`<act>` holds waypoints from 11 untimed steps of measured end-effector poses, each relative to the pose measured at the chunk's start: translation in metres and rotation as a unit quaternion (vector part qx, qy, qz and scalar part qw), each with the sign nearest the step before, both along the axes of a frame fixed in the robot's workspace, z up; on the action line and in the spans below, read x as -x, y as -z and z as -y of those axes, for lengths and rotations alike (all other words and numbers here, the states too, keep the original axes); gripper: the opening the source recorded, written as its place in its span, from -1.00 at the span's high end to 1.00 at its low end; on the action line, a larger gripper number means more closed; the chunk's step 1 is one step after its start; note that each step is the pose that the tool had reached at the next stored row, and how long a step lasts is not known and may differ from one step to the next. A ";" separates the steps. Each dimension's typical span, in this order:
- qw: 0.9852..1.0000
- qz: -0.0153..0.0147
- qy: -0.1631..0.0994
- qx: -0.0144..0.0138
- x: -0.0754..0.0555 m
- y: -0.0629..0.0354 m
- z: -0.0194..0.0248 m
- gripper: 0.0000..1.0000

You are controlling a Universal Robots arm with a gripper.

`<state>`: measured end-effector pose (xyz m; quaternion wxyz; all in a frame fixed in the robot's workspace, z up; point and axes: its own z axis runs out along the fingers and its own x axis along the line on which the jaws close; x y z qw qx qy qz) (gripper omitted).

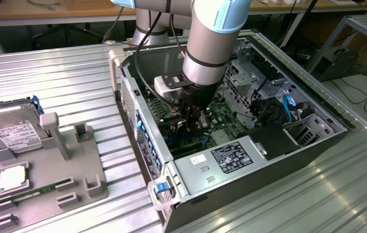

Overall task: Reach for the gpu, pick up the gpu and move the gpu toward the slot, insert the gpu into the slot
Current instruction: 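Insert the gpu into the slot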

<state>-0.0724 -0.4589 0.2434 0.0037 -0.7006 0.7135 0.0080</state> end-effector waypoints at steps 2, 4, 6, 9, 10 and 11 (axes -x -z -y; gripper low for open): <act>1.000 0.000 0.000 0.000 0.000 0.0000 0.0000 0.44; 1.000 0.000 0.000 0.000 0.000 0.0000 0.0000 0.44; 1.000 0.000 0.000 0.000 0.000 0.0000 0.0000 0.44; 1.000 0.000 0.000 0.000 0.003 0.0002 0.0000 0.44; 1.000 -0.002 0.000 0.000 0.003 0.0004 0.0000 0.44; 1.000 -0.002 0.000 0.000 0.003 0.0004 0.0000 0.44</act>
